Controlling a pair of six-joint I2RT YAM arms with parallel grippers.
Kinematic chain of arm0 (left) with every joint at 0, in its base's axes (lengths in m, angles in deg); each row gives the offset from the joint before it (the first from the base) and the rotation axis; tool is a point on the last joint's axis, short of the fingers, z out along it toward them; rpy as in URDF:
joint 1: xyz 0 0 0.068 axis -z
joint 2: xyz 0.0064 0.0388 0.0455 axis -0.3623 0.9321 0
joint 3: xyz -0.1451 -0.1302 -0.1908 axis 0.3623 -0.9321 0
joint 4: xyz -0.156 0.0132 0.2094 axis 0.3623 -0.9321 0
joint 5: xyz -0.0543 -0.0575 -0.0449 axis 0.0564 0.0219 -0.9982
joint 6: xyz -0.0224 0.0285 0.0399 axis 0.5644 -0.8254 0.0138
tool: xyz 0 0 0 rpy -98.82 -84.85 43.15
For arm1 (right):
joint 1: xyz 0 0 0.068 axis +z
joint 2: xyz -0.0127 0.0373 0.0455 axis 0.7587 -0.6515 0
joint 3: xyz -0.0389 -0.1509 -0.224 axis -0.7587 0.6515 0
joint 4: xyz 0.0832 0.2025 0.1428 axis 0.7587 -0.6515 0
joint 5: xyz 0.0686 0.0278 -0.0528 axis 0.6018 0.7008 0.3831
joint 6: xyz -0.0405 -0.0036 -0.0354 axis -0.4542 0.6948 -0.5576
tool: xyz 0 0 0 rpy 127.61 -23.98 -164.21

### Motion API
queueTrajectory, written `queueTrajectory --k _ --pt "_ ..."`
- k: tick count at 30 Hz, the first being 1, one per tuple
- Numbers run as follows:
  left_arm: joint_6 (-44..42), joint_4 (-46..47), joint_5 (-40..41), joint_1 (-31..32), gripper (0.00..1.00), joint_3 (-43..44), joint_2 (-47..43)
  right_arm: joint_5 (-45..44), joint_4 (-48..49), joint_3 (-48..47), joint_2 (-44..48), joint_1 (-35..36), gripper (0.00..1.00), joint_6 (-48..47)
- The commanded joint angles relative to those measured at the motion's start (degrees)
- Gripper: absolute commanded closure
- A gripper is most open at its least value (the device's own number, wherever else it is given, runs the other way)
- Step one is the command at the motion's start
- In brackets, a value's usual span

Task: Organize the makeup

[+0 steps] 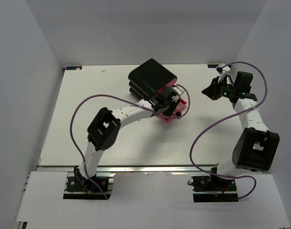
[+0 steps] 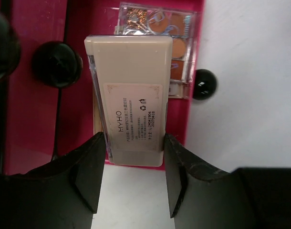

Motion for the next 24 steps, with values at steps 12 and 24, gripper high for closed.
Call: queueTrajectory --k 12,24 --pt "-0.9 -2.3 3.5 0.1 0.08 5.7 0.4 2.1 -1.9 1.0 1.4 -0.6 0.67 -2.0" --pt "13.7 -0.4 -3.1 -9.6 1.00 4.3 -12.3 -2.4 -14.4 2.0 -3.3 2.6 1.00 -15.1"
